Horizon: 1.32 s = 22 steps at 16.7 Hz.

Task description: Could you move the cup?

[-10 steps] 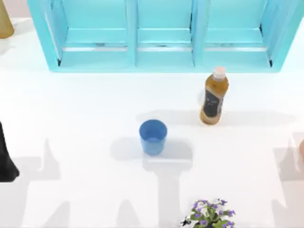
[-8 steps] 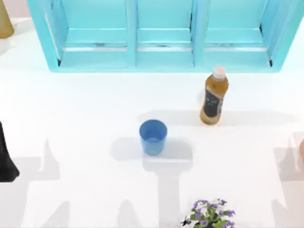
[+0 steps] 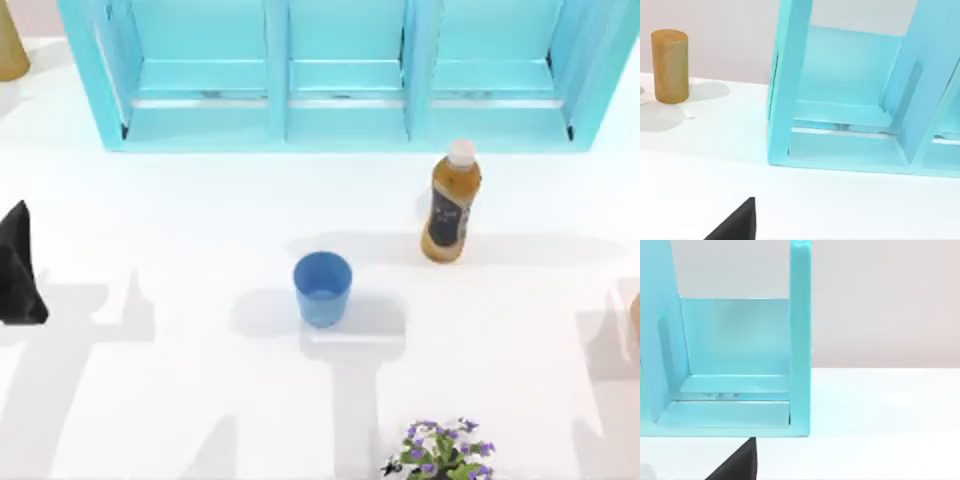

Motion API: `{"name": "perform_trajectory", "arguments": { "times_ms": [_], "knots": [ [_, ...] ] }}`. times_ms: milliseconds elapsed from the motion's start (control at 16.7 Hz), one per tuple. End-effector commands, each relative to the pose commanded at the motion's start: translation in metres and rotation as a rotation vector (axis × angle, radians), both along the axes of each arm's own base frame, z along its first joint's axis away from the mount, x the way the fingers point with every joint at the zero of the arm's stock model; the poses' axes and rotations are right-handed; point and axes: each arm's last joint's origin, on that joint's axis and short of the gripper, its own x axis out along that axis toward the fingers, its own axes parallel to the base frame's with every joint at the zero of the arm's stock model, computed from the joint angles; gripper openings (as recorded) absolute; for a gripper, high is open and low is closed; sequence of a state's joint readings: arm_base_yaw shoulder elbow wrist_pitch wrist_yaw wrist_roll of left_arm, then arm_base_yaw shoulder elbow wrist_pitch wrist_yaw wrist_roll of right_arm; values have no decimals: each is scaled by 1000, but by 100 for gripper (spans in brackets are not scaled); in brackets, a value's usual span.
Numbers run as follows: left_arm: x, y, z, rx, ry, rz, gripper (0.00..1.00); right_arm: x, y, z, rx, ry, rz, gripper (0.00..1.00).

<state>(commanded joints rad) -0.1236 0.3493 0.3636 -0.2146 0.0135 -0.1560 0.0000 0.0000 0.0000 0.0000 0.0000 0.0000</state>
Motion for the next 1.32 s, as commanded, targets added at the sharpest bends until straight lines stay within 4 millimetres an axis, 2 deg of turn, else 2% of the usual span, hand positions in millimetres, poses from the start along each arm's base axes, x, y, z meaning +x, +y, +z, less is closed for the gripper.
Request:
{"name": "perform_trajectory", "arguments": {
  "times_ms": [120,300,420,540,720,900,1140,1320],
  "knots": [
    [14,-9,35,-42,99,-44,100,0,0,0,0,0,0,100],
    [51,-32,83,-84,288,-104,100,0,0,0,0,0,0,100],
    [82,-55,104,-93,441,-136,100,0,0,0,0,0,0,100],
    [116,-85,113,-85,604,-157,100,0,0,0,0,0,0,100],
    [160,-136,105,-43,839,-165,100,0,0,0,0,0,0,100],
    [192,-189,80,29,1040,-146,100,0,0,0,0,0,0,100],
    [213,-248,41,129,1222,-99,100,0,0,0,0,0,0,100],
    [218,-276,15,188,1310,-60,100,0,0,0,0,0,0,100]
  ]
}}
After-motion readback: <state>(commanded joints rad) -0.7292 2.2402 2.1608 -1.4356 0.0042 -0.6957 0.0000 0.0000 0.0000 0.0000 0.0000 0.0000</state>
